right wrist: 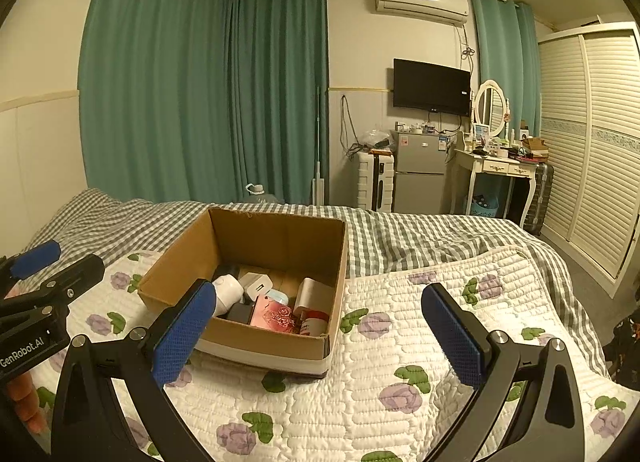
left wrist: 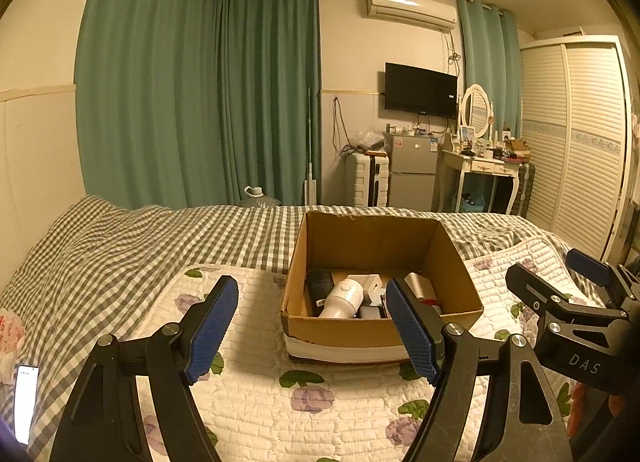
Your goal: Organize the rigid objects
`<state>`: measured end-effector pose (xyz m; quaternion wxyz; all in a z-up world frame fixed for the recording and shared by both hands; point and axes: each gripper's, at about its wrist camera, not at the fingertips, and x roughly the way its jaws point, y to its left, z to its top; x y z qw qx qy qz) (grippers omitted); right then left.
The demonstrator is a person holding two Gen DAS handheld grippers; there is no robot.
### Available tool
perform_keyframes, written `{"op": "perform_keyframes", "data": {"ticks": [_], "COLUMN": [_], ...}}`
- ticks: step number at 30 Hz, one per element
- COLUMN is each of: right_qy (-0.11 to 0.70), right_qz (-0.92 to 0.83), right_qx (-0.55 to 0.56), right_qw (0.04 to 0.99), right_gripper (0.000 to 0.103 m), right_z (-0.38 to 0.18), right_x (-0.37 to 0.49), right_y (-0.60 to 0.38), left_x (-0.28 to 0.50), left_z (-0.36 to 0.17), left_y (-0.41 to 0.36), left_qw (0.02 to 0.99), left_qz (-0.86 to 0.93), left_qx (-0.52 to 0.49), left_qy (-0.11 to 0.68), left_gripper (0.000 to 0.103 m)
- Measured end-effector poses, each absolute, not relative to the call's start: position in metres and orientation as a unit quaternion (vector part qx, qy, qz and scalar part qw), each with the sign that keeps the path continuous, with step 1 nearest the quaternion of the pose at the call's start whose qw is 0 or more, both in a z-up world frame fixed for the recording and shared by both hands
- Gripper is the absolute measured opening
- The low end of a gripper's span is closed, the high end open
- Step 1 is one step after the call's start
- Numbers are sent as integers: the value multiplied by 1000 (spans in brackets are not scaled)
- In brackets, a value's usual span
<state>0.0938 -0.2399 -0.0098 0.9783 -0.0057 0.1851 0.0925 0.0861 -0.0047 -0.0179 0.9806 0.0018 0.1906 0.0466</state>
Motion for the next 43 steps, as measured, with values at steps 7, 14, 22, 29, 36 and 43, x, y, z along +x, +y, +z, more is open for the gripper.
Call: {"op": "perform_keyframes", "data": {"ticks": [7, 14, 22, 29, 36, 43], "right_qy": [186, 187, 188, 190, 194, 195], "right_qz": [93, 93, 93, 94, 95, 95], "right_qx": [-6, -7, -7, -7, -6, -6], "right_qw": [978, 978, 978, 977, 976, 976], "right_gripper": [103, 103, 103, 103, 103, 103], "right_z": [-10, -11, -11, -14, -17, -18], "right_x": [94, 94, 94, 93, 94, 94], "right_y": [-238, -237, -236, -236, -236, -236], "left_x": [86, 86, 86, 86, 85, 86], "left_z": [-18, -18, -18, -18, -19, -19], "left_y": [-3, -2, -2, -1, -4, -5], "left_qw": [980, 980, 980, 980, 980, 980], "left_qz": [48, 48, 47, 47, 46, 47], "left_qx": [-1, -1, -1, 0, 0, -1], "left_qy": [192, 192, 192, 193, 193, 194], "left_gripper": [79, 79, 79, 79, 79, 79]}}
